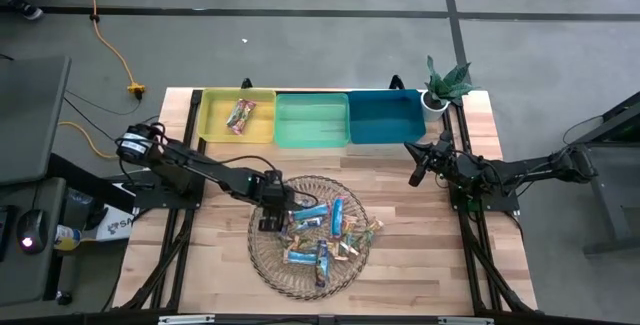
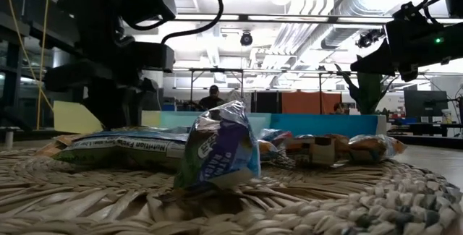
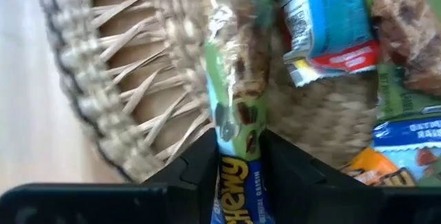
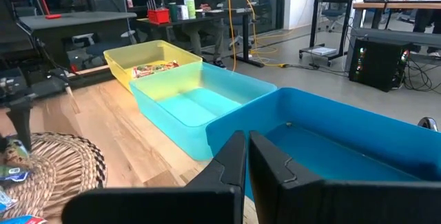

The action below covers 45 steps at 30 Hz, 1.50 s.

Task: Pick and place Granola Bars by type
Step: Put the blue granola bar into the green bin

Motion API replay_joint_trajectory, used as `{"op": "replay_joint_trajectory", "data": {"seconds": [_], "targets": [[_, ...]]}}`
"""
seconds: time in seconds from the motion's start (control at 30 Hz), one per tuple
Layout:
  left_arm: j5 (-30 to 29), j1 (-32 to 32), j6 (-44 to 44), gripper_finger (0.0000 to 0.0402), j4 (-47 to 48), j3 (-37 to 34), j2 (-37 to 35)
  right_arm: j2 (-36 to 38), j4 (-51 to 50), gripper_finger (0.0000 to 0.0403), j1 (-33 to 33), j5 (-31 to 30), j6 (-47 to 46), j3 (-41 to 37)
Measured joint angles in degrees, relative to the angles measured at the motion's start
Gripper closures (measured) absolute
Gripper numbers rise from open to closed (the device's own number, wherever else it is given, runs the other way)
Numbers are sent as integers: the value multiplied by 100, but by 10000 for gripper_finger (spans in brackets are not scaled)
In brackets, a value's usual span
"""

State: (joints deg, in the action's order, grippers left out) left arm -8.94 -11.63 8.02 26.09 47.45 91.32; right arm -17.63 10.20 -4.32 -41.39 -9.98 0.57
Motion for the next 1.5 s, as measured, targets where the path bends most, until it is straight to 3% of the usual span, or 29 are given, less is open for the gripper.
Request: {"op": "replay_joint_trajectory", "data": {"seconds": [0.17, 0.97, 1.33, 1.5], "targets": [[-329, 1, 161, 303, 243, -1, -162, 0, 0, 402, -1, 0, -1, -1], [-225, 1, 226, 304, 235, 20, -207, 0, 0, 402, -1, 1, -1, 0], [-205, 1, 246, 371, 238, 21, -207, 0, -2, 402, 0, 2, -2, 1], [-207, 1, 279, 380, 242, 23, -207, 0, -1, 402, 0, 2, 0, -1]]}}
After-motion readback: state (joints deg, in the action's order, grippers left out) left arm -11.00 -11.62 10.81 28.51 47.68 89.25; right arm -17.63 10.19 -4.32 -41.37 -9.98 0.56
